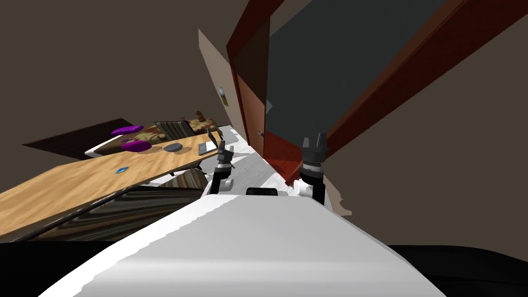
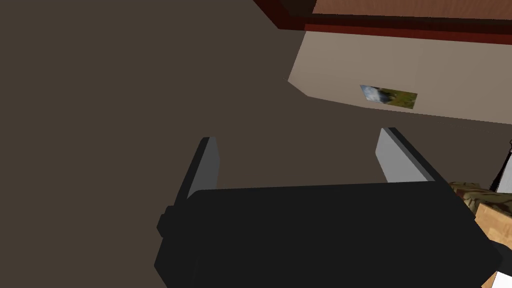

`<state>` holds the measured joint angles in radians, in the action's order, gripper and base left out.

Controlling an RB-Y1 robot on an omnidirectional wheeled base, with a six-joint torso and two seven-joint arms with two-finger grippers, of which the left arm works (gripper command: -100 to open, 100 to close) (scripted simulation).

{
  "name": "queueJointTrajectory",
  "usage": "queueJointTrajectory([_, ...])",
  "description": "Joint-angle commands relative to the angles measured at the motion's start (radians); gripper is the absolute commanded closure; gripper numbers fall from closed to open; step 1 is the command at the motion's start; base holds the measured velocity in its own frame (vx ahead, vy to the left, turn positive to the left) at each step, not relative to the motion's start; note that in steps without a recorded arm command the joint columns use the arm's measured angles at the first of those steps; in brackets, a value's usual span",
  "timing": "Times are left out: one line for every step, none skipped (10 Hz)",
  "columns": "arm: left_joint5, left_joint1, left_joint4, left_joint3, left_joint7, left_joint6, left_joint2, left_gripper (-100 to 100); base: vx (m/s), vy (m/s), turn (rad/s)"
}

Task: Push the door open

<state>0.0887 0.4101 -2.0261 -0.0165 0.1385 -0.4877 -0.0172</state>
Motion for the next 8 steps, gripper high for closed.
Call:
queueJointTrajectory([0.006,-0.012,0.033,-0.019,0.004,-0.007,-0.01,-100,0.15,0.035,-0.021])
queueJointTrajectory([0.009,-0.025,0.063,-0.03,0.008,-0.014,-0.018,-100,0.163,0.064,-0.028])
queueJointTrajectory([0.011,-0.032,0.08,-0.037,0.01,-0.018,-0.022,-100,0.152,0.064,-0.022])
queueJointTrajectory([0.013,-0.039,0.097,-0.044,0.011,-0.023,-0.025,-100,0.114,0.047,-0.015])
queueJointTrajectory([0.015,-0.046,0.115,-0.05,0.013,-0.027,-0.029,-100,0.098,0.041,-0.018])
queueJointTrajectory([0.017,-0.054,0.132,-0.057,0.015,-0.031,-0.032,-100,0.1,0.035,-0.016])
queueJointTrajectory([0.019,-0.061,0.15,-0.064,0.017,-0.036,-0.036,-100,0.091,0.029,-0.014])
queueJointTrajectory([0.021,-0.068,0.167,-0.071,0.019,-0.04,-0.039,-100,0.088,0.031,-0.018])
